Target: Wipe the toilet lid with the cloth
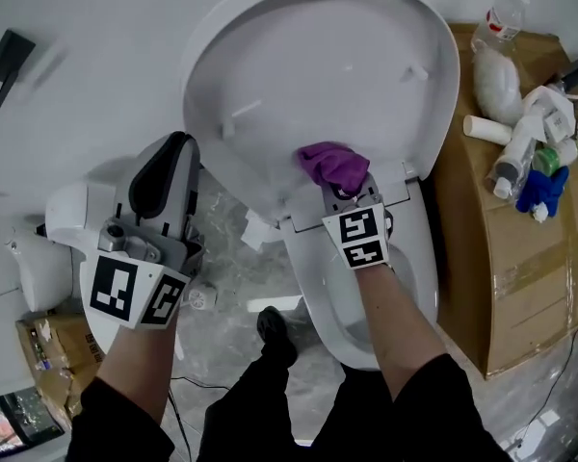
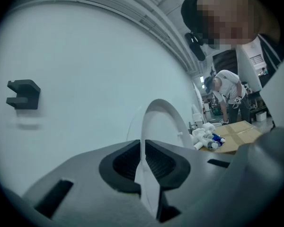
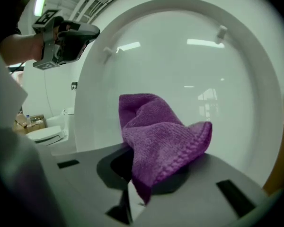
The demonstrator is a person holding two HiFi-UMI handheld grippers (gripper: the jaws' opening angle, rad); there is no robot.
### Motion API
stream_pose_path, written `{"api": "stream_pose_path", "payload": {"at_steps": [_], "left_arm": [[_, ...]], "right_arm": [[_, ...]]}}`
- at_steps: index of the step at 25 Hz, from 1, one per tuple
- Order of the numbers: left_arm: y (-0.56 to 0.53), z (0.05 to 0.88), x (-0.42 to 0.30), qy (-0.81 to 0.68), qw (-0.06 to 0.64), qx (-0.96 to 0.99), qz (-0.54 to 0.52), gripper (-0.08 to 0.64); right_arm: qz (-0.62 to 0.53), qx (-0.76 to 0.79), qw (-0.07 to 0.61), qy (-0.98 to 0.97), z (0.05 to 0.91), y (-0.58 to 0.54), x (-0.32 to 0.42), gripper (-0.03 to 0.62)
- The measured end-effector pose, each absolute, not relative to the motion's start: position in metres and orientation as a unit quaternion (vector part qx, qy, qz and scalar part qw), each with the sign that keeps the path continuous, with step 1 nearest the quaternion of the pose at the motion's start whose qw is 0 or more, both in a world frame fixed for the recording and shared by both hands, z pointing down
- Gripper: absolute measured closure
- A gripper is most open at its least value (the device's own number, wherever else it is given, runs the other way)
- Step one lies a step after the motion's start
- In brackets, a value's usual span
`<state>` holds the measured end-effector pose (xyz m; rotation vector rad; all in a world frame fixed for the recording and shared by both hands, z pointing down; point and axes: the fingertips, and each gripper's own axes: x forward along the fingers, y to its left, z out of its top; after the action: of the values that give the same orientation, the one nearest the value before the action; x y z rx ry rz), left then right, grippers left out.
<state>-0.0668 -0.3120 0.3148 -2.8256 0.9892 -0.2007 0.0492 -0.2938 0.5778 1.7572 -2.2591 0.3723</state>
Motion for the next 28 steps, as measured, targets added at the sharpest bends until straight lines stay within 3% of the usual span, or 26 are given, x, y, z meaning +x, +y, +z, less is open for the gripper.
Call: {"api": "stream_pose_path", "payload": {"at_steps": [17, 22, 28], "left_arm": [[-0.28, 0.387, -0.105, 0.311, 0.044, -0.947, -0.069, 0.518], [-0.286, 0.413, -0.11, 0.33, 0.03, -0.94, -0.085, 0.518], [-0.285, 0.436, -0.096, 0.336, 0.009, -0.938, -0.087, 0.518]], "right_arm": [[0.092, 0.55, 0.138, -0.818, 0.58, -0.31, -0.078, 0.537], [0.089, 0.553, 0.137, -0.817, 0.591, -0.308, -0.049, 0.537], [0.097, 0.584, 0.177, -0.787, 0.621, -0.291, 0.051, 0.537]]}}
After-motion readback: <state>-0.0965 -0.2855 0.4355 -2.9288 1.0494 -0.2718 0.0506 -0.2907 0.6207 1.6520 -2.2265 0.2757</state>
